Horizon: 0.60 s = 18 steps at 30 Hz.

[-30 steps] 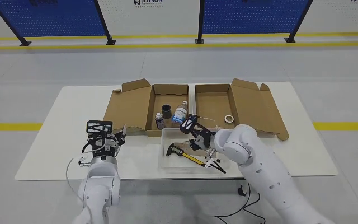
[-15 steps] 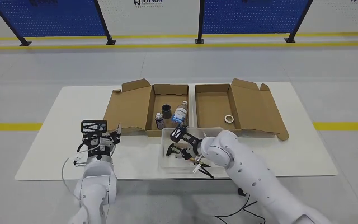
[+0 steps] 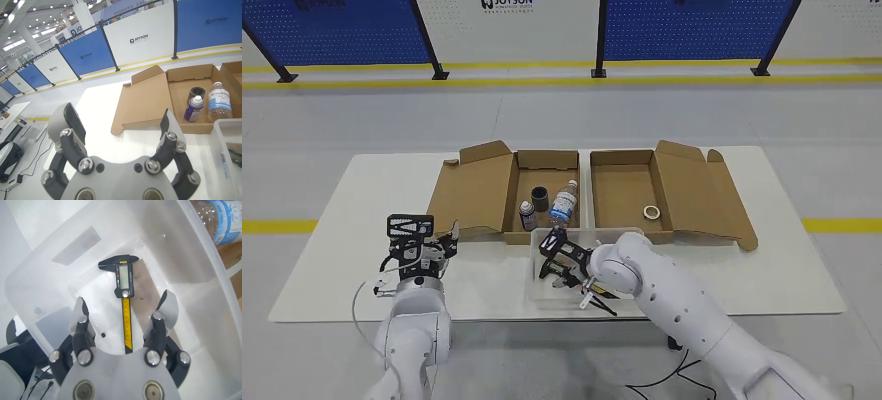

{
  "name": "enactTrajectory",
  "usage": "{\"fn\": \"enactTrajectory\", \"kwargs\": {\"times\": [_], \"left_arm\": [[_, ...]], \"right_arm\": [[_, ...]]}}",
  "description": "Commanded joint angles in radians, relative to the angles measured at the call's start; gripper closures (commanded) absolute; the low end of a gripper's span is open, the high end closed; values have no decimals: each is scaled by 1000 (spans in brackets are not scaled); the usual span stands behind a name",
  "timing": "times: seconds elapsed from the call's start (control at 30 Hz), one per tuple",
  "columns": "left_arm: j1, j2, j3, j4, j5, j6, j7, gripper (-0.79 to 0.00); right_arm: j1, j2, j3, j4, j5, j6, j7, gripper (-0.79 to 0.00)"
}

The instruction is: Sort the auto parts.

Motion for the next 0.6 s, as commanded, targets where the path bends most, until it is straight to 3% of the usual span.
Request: {"fn": "enactTrajectory", "kwargs": {"times": [0.0, 0.2, 0.33, 0.37, 0.57], "left_arm": [[0, 0, 0, 0, 0, 0, 0, -785], [0, 0, 0, 0, 0, 0, 0, -785], [0, 0, 0, 0, 0, 0, 0, -785], [0, 0, 0, 0, 0, 0, 0, -785], [0, 0, 0, 0, 0, 0, 0, -785]], "right_arm": [[5, -8, -11, 17, -1, -1, -6, -730], [26, -29, -37, 71, -4, -10, -20, -671], [38, -43, -53, 100, -6, -15, -18, -576], [42, -46, -58, 106, -10, -17, -14, -517], [55, -60, -66, 138, -12, -23, -16, -391]]}}
